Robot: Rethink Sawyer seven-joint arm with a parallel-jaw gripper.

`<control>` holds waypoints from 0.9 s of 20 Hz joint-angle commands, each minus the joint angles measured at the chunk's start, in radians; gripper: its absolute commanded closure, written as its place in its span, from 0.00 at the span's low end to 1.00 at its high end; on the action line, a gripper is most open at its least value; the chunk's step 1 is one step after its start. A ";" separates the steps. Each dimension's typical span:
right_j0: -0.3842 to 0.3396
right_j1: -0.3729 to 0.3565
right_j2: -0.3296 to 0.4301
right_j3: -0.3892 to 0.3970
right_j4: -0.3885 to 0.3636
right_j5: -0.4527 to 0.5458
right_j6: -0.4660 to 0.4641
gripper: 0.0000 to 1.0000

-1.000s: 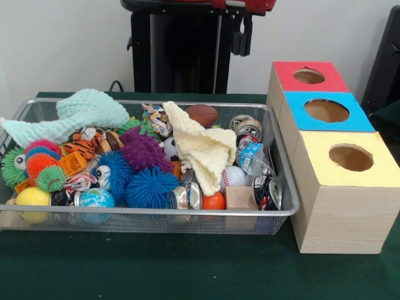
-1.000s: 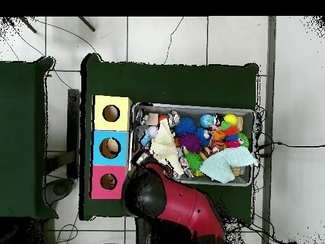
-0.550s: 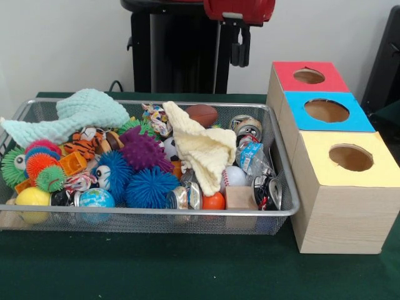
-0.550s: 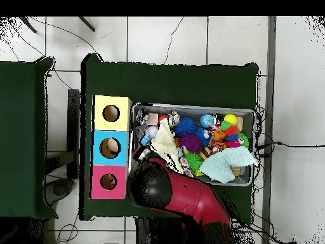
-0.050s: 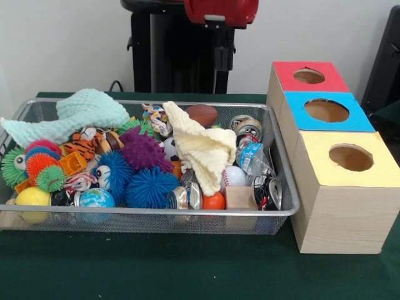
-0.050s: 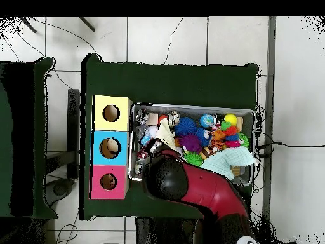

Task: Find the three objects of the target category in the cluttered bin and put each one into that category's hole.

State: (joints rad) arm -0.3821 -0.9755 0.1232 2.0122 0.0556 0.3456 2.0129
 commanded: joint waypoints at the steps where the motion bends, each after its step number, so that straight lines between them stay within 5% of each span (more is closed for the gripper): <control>1: -0.103 0.002 0.146 -0.098 -0.070 0.176 -0.182 1.00; 10: -0.173 0.015 0.208 -0.148 -0.128 0.226 -0.189 1.00; 18: -0.192 0.108 0.231 -0.265 -0.189 0.244 -0.175 1.00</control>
State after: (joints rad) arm -0.5484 -0.9587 0.2485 1.8704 -0.0534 0.4635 2.0127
